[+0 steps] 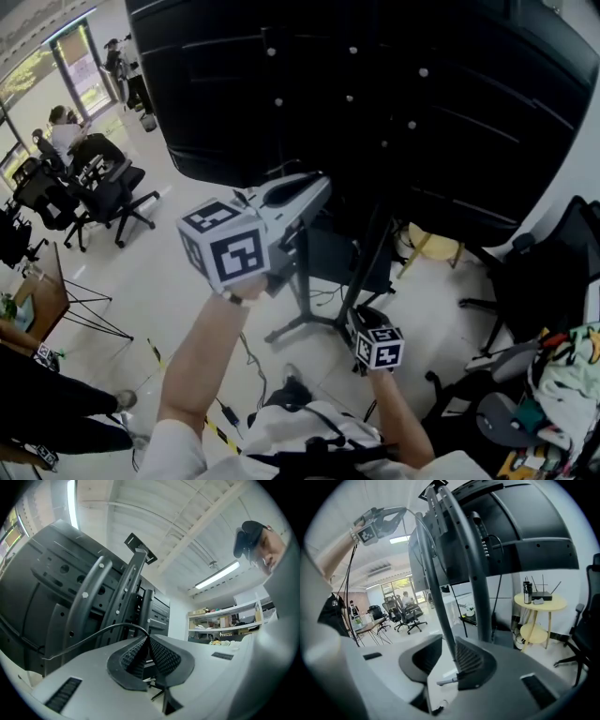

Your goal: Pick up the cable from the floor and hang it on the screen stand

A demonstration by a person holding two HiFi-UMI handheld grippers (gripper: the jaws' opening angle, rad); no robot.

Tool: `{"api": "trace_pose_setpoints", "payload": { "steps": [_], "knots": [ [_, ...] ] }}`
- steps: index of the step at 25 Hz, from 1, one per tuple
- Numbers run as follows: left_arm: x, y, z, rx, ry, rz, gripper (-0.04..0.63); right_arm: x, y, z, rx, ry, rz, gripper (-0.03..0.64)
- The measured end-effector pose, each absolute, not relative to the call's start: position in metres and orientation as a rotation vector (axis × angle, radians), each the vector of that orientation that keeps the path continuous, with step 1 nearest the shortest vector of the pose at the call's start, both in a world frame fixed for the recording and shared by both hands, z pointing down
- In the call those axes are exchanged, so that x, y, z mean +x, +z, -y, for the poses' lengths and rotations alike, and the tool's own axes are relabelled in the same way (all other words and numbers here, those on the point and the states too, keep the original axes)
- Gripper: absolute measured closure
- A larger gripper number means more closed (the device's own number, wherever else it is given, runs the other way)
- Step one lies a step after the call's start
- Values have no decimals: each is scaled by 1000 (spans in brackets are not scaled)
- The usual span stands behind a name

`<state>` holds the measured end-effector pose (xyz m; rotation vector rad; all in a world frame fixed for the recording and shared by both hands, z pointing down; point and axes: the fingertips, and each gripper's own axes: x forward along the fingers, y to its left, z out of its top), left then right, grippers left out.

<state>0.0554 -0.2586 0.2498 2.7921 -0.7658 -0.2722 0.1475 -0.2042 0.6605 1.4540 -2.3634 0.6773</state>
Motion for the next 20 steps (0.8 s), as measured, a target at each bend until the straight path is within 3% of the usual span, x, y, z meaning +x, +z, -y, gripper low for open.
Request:
{"api": "trace_pose_setpoints", "payload": {
  "steps": [6, 20],
  "knots": [
    [29, 214, 265, 2802, -330, 748, 581, 114, 663, 230, 1404, 655, 2357, 391],
    [-2, 184, 264, 2831, -340, 705, 580, 73, 691, 238, 1252, 622, 2338, 391]
  ]
}}
